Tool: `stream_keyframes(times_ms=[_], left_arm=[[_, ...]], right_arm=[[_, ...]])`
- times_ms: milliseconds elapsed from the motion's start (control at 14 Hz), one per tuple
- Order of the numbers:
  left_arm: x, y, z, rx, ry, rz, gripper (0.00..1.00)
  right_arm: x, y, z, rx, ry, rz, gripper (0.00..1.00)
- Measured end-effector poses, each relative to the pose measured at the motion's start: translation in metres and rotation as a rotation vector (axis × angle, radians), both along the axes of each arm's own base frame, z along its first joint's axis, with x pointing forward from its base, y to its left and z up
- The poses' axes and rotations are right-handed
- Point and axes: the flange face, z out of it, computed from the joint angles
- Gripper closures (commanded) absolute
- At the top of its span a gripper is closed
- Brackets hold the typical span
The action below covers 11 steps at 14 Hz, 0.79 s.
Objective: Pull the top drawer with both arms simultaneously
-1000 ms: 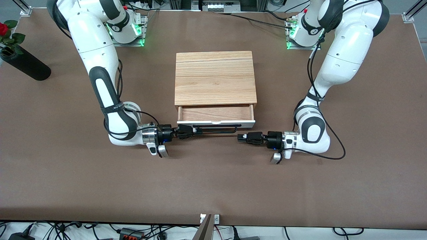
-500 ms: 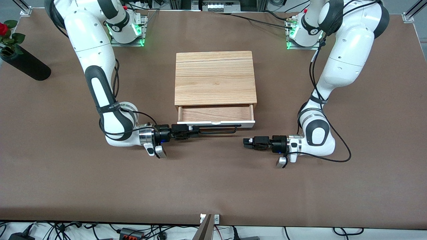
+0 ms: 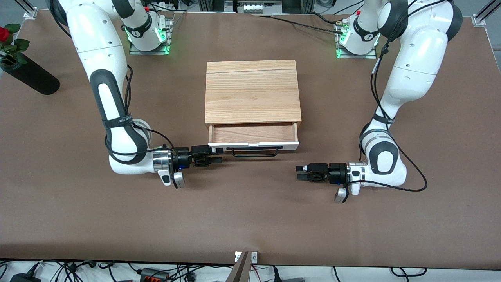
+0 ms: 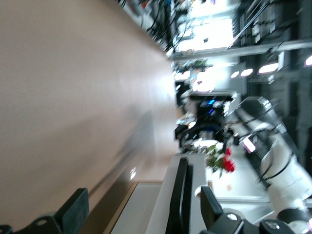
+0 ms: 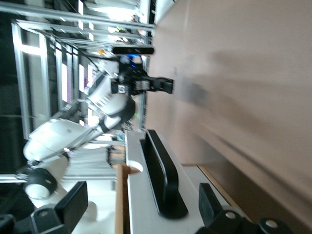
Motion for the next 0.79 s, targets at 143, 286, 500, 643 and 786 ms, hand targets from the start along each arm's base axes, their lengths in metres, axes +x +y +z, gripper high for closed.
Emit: stream_keyframes(times_ms=[143,286,500,643,786], left_arm=[[0.007,0.011,0.034,0.108,0.006,-0.044,0.00],[0.014,0.036,0.077,0.262,0.001,-0.073,0.00],[0.015,0.066,0.136,0.501,-0.029,-0.107,0.00],[0.012,0.079,0.171,0.635,-0.063,-0.123,0.00],[0.003,0.090,0.201,0.778,-0.098,-0.184,0.00]], right_arm=[[0.007,-0.017,0.013,-0.107,-0.035,0.044,0.00],[0.013,-0.033,0.029,-0.224,-0.070,0.094,0.00],[0.016,-0.064,0.056,-0.467,-0.118,0.181,0.00],[0.017,-0.088,0.077,-0.660,-0.150,0.239,0.00],[0.017,-0.109,0.102,-0.865,-0.154,0.261,0.00]])
